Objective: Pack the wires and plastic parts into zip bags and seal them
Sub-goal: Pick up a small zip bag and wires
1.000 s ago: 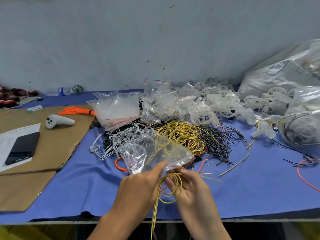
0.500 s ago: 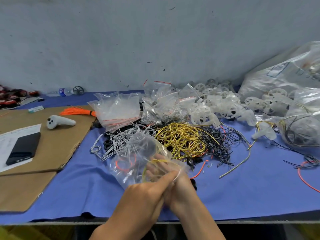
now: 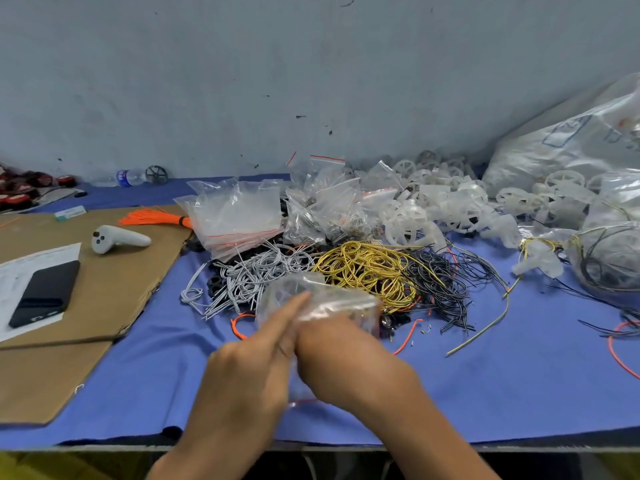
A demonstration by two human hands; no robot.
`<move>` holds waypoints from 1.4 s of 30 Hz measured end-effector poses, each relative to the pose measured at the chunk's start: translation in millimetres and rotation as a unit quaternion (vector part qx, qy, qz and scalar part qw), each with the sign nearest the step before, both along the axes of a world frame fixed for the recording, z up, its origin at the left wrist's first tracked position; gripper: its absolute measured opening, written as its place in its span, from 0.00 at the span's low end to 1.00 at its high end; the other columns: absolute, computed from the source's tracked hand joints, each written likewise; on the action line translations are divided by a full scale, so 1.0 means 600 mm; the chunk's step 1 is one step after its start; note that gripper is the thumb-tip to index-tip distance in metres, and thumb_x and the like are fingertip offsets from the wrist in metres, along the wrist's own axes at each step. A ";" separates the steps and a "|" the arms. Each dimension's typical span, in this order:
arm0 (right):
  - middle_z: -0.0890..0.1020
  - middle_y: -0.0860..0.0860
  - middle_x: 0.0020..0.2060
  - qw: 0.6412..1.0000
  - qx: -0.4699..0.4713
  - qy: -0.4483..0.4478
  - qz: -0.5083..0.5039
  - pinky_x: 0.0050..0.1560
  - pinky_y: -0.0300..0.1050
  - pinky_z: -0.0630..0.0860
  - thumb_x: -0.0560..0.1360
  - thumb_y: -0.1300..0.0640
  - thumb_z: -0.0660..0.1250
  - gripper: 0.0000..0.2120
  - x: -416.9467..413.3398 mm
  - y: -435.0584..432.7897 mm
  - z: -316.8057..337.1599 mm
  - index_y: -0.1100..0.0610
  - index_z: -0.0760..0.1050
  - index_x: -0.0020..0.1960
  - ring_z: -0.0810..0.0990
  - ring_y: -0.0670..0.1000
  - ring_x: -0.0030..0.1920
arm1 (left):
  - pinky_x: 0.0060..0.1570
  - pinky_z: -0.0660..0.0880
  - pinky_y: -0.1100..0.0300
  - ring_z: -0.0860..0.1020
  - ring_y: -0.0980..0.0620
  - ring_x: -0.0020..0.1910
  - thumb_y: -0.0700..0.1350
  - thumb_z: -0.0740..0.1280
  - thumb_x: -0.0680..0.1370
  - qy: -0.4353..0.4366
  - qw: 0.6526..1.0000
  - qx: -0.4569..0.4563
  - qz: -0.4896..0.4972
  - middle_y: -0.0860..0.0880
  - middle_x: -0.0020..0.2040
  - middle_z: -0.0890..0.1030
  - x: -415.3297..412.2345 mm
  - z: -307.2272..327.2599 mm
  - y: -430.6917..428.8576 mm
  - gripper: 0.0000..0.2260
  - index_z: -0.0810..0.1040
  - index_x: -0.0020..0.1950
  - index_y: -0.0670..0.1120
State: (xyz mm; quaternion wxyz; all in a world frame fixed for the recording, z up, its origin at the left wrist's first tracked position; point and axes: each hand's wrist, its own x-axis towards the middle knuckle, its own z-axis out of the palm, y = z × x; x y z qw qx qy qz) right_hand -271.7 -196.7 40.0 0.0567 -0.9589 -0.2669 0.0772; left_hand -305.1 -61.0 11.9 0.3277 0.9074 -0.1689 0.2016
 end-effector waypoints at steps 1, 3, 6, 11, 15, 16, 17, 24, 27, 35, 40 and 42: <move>0.80 0.60 0.56 0.999 0.023 -0.029 0.035 0.45 0.50 0.69 0.77 0.66 0.61 0.15 -0.019 -0.015 0.012 0.62 0.75 0.62 0.78 0.61 0.56 | 0.22 0.57 0.66 0.64 0.54 0.22 0.56 0.56 0.85 0.011 0.999 -0.042 -0.004 0.51 0.22 0.65 0.010 -0.002 0.003 0.15 0.70 0.67 0.74; 0.81 0.53 0.50 0.980 0.100 -0.111 0.128 0.40 0.47 0.70 0.75 0.64 0.63 0.16 -0.033 -0.022 0.048 0.54 0.74 0.61 0.80 0.57 0.51 | 0.25 0.64 0.68 0.67 0.60 0.23 0.57 0.59 0.82 0.018 0.985 -0.169 -0.001 0.56 0.25 0.72 0.026 -0.007 0.027 0.14 0.73 0.63 0.75; 0.84 0.46 0.48 0.969 0.196 -0.077 0.130 0.45 0.45 0.79 0.79 0.58 0.62 0.15 -0.001 -0.036 0.080 0.44 0.72 0.62 0.82 0.50 0.46 | 0.25 0.64 0.71 0.64 0.59 0.22 0.54 0.64 0.81 0.019 0.959 -0.283 0.018 0.54 0.24 0.73 0.034 0.001 0.060 0.11 0.81 0.60 0.66; 0.83 0.42 0.40 0.888 0.414 -0.198 -0.017 0.40 0.39 0.74 0.80 0.57 0.61 0.11 0.183 -0.060 0.080 0.50 0.81 0.55 0.80 0.41 0.39 | 0.23 0.60 0.74 0.61 0.59 0.18 0.59 0.67 0.77 0.064 0.940 -0.334 0.019 0.53 0.19 0.67 0.017 0.004 0.075 0.12 0.83 0.59 0.63; 0.82 0.51 0.59 0.991 0.121 -0.055 0.011 0.57 0.44 0.75 0.80 0.62 0.60 0.15 0.333 0.019 -0.027 0.51 0.79 0.62 0.79 0.52 0.58 | 0.22 0.55 0.73 0.58 0.56 0.18 0.58 0.72 0.73 0.089 0.929 -0.358 0.031 0.49 0.18 0.62 0.010 0.002 0.048 0.09 0.84 0.52 0.67; 0.81 0.53 0.60 0.995 0.085 -0.036 0.024 0.60 0.47 0.74 0.79 0.63 0.60 0.16 0.353 0.036 -0.052 0.52 0.80 0.61 0.78 0.53 0.60 | 0.22 0.55 0.73 0.58 0.56 0.18 0.56 0.70 0.73 0.098 0.925 -0.365 0.027 0.50 0.18 0.61 0.014 0.003 0.041 0.09 0.85 0.51 0.65; 0.80 0.55 0.59 0.997 0.071 -0.021 0.021 0.62 0.50 0.73 0.78 0.64 0.60 0.16 0.368 0.049 -0.072 0.53 0.80 0.60 0.76 0.55 0.60 | 0.21 0.55 0.73 0.58 0.57 0.17 0.53 0.68 0.74 0.097 0.919 -0.380 0.036 0.52 0.18 0.61 0.018 0.005 0.036 0.10 0.86 0.51 0.62; 0.74 0.56 0.54 0.997 0.031 -0.059 0.025 0.58 0.56 0.74 0.77 0.63 0.61 0.09 0.391 0.059 -0.104 0.56 0.75 0.55 0.73 0.58 0.55 | 0.24 0.56 0.70 0.59 0.55 0.20 0.66 0.66 0.69 0.133 0.920 -0.368 0.010 0.50 0.20 0.62 0.026 -0.006 0.050 0.17 0.83 0.55 0.67; 0.75 0.55 0.53 0.993 0.073 -0.094 0.002 0.56 0.53 0.75 0.81 0.60 0.58 0.05 0.380 0.041 -0.090 0.57 0.72 0.54 0.74 0.55 0.52 | 0.24 0.58 0.68 0.61 0.54 0.21 0.68 0.62 0.70 0.134 0.935 -0.328 -0.006 0.49 0.21 0.63 0.032 -0.004 0.046 0.19 0.80 0.58 0.70; 0.81 0.53 0.48 0.787 0.593 -0.081 -0.147 0.42 0.43 0.78 0.84 0.57 0.57 0.05 0.283 -0.100 0.038 0.55 0.71 0.54 0.80 0.50 0.46 | 0.28 0.64 0.67 0.67 0.61 0.25 0.65 0.59 0.79 0.124 0.952 -0.278 -0.017 0.56 0.24 0.70 0.043 -0.003 0.018 0.12 0.75 0.60 0.76; 0.79 0.49 0.35 0.601 0.798 0.012 -0.042 0.26 0.39 0.70 0.83 0.60 0.59 0.08 0.163 -0.162 0.114 0.56 0.77 0.50 0.72 0.47 0.28 | 0.43 0.77 0.61 0.68 0.65 0.29 0.64 0.57 0.75 0.130 0.962 -0.241 -0.009 0.63 0.25 0.69 0.065 0.006 -0.005 0.21 0.77 0.65 0.66; 0.77 0.50 0.33 0.631 0.766 0.119 -0.002 0.23 0.35 0.67 0.80 0.56 0.62 0.08 0.108 -0.158 0.107 0.53 0.80 0.51 0.71 0.46 0.24 | 0.55 0.76 0.50 0.73 0.63 0.56 0.63 0.57 0.75 0.122 0.965 -0.231 0.001 0.68 0.50 0.69 0.070 0.009 -0.018 0.23 0.76 0.67 0.62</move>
